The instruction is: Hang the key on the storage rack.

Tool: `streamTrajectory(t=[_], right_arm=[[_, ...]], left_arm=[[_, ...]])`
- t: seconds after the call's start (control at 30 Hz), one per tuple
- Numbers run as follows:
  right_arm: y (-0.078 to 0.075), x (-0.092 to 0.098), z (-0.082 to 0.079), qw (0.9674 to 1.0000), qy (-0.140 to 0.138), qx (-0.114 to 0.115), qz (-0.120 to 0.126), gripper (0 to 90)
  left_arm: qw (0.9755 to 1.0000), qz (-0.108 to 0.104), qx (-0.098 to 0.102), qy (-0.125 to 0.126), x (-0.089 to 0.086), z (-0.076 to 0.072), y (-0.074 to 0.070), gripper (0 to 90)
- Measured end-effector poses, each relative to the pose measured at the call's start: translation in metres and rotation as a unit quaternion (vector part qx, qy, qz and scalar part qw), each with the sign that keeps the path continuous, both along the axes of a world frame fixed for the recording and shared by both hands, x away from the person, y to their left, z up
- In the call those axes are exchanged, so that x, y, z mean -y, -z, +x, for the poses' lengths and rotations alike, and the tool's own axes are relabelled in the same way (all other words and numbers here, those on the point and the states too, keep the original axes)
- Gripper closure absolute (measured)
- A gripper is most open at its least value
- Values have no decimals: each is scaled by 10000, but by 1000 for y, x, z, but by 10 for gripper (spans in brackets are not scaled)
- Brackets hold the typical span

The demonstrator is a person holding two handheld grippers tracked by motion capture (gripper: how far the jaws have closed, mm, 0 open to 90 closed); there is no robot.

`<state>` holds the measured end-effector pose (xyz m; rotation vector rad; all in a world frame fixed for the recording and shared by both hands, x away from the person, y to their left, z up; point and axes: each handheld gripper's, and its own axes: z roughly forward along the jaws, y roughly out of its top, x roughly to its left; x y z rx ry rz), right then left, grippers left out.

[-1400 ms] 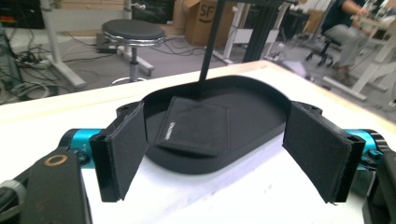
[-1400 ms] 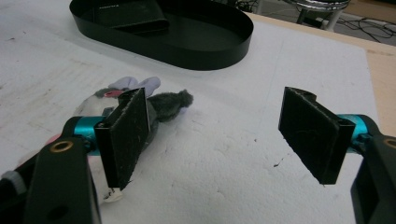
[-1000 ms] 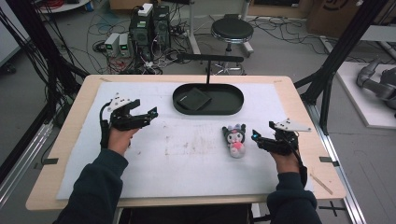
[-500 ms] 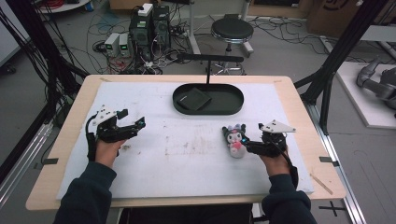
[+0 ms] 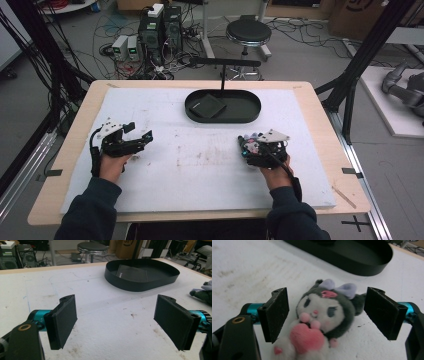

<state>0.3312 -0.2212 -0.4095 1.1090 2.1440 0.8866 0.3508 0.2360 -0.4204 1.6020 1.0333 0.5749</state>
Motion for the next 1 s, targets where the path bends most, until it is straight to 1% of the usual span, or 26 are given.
streamTrajectory(t=[0.07, 0.1, 0.17, 0.2, 0.23, 0.27, 0.3, 0.33, 0.37, 0.4, 0.47, 0.5, 0.53, 0.57, 0.6, 0.63, 0.67, 0.7, 0.73, 0.77, 0.8, 0.83, 0.9, 0.97, 1.0], right_arm=[[5, -10, 3, 9991, 32, -105, -415, 204], [9, -14, 5, 9979, 74, -178, -624, 205], [15, -18, 9, 9948, 209, -317, -941, 209], [16, -17, 11, 9931, 296, -412, -1062, 240], [18, -15, 13, 9922, 339, -481, -1101, 259], [18, -13, 14, 9922, 301, -521, -1095, 273], [17, -9, 16, 9931, 170, -546, -1026, 297], [16, -6, 16, 9929, -2, -550, -1055, 315], [15, -4, 17, 9915, -196, -557, -1159, 327], [14, -2, 17, 9895, -449, -515, -1276, 333], [12, 2, 18, 9832, -922, -461, -1505, 333], [12, 4, 19, 9780, -1193, -395, -1665, 328], [12, 5, 19, 9739, -1383, -350, -1765, 315], [12, 7, 20, 9736, -1445, -391, -1725, 291], [10, 9, 21, 9770, -1380, -502, -1548, 246], [9, 12, 23, 9826, -1219, -615, -1255, 191], [7, 15, 24, 9879, -1053, -676, -918, 185], [5, 18, 24, 9916, -884, -701, -634, 185], [4, 20, 24, 9943, -712, -698, -391, 185], [4, 21, 23, 9956, -561, -704, -268, 185], [5, 20, 22, 9958, -463, -756, -219, 185], [7, 18, 22, 9956, -408, -812, -225, 185], [13, 13, 20, 9948, -406, -844, -407, 185], [18, 7, 20, 9940, -360, -823, -618, 190], [21, 4, 20, 9934, -319, -821, -731, 209]], left_arm=[[10000, -44, 9, 0, -2, 1, 0, 188], [10000, -89, 7, -22, -2, 1, 0, 189], [9999, -123, -3, -22, -4, 2, 0, 189], [9999, -131, -3, -24, -4, 2, 0, 189], [9999, -123, 5, -22, -4, 2, 0, 191], [9999, -124, 13, -23, -4, 2, 0, 191], [9999, -143, 5, -19, -5, 2, 0, 191], [9999, -149, -9, -26, -5, 3, 0, 192], [9999, -157, -12, -35, -5, 3, 0, 193], [9999, -159, -9, -35, -6, 3, 0, 193], [9998, -174, -12, -48, -6, 3, 0, 193], [9998, -171, -15, -50, -6, 3, 0, 193], [9999, -163, -18, -48, -6, 3, 0, 193], [9999, -154, -26, -58, -6, 3, 0, 193], [9998, -160, -37, -61, -6, 3, 0, 193], [9998, -165, -45, -66, -6, 3, 0, 193], [9998, -160, -45, -69, -6, 3, 0, 194], [9998, -159, -50, -66, -6, 3, 0, 193], [9998, -157, -54, -53, -6, 3, 0, 194], [9999, -151, -63, -36, -6, 3, 1, 194], [9998, -160, -72, -31, -5, 3, 1, 194], [9998, -156, -84, -30, -5, 3, 1, 195], [9998, -151, -95, -15, -5, 4, 1, 195], [9998, -157, -114, -9, -5, 4, 1, 197], [9998, -147, -118, -7, -5, 4, 1, 197]])
